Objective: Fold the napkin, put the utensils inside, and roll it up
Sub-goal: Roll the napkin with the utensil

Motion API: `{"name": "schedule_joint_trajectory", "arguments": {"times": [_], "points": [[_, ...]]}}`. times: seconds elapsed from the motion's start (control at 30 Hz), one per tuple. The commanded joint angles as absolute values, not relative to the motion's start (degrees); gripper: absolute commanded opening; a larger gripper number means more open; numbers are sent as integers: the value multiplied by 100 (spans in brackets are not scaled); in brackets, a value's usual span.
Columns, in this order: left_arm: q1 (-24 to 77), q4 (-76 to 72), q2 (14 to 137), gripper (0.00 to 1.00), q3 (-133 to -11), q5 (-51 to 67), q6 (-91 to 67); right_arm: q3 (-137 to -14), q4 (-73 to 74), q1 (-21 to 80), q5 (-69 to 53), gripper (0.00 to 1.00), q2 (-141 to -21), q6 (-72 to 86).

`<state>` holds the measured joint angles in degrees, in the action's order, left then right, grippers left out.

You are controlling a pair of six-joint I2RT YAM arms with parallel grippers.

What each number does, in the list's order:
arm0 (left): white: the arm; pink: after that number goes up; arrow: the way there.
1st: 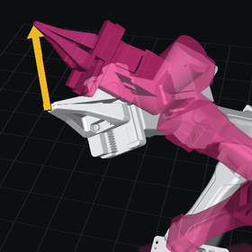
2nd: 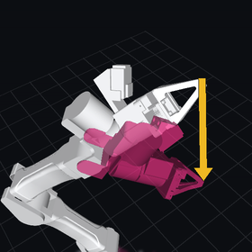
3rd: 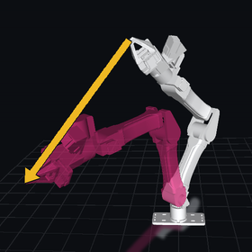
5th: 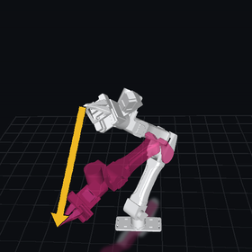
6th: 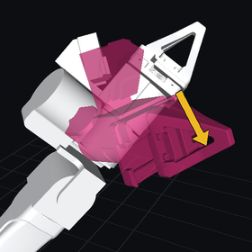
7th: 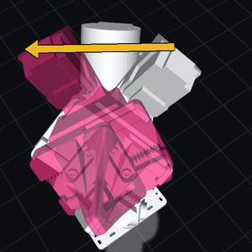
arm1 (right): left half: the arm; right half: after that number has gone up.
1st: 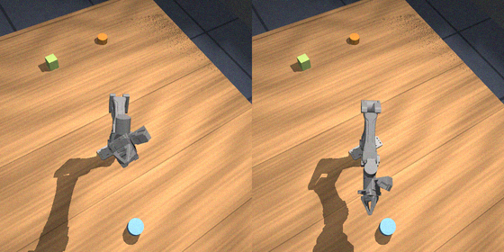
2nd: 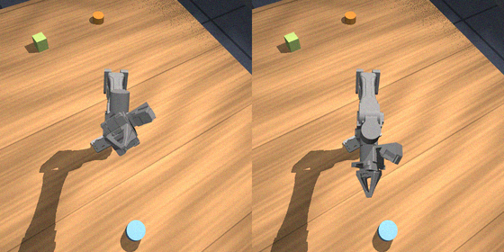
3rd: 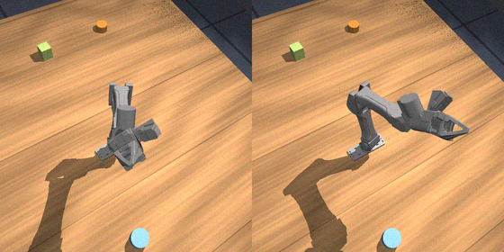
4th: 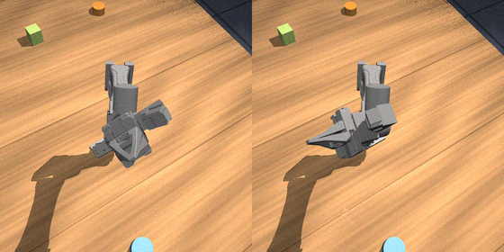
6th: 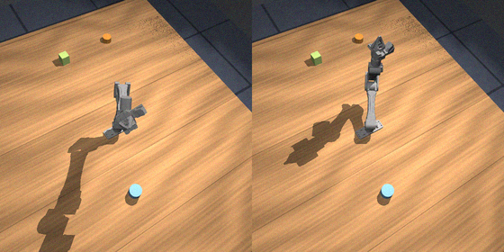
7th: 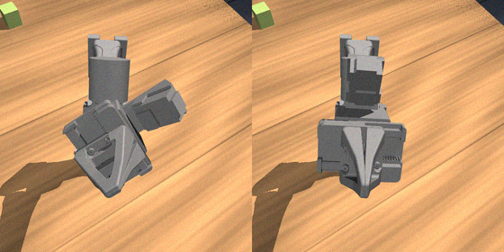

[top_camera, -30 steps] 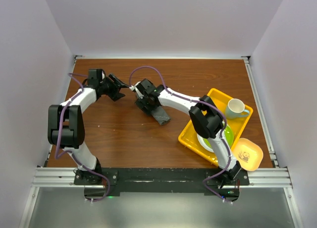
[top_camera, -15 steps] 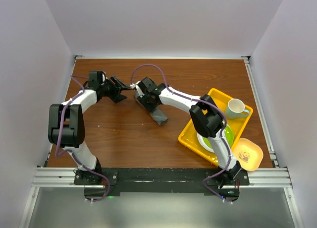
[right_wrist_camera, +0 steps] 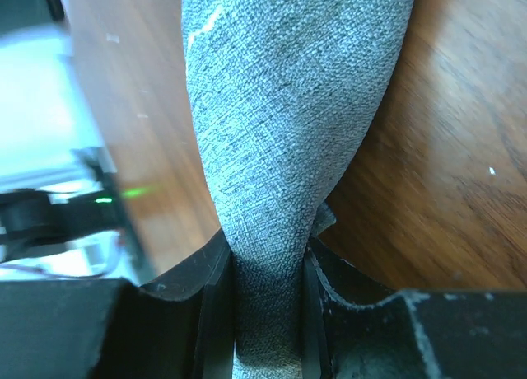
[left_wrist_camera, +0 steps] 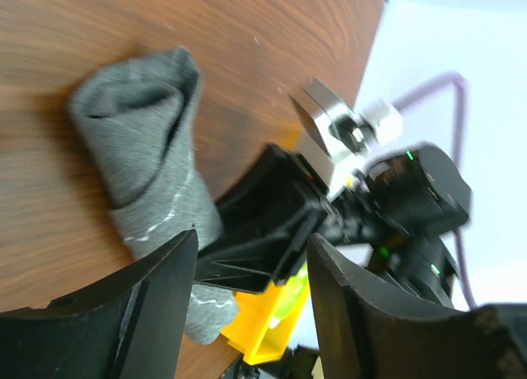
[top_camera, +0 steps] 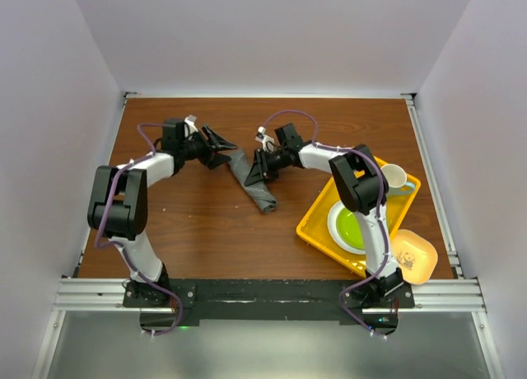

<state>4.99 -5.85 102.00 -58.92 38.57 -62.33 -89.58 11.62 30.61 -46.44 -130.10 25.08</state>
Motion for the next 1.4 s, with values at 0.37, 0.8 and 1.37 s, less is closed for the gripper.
{"name": "schedule_joint_trajectory", "arguments": {"times": [0.37, 0.8, 1.37], "points": [[1055, -2471, 11425, 51, -6011, 4026, -6884, -8753, 649, 2751, -5521, 35, -13263, 2901], [1055, -1952, 11479, 50, -6064, 3885, -6530, -9598, 3575, 2926, -3439, 70, -12306, 897], [976, -1504, 11075, 54, -6460, 3806, -6671, -8851, 3613, 3884, -371, 77, -10873, -261]]}}
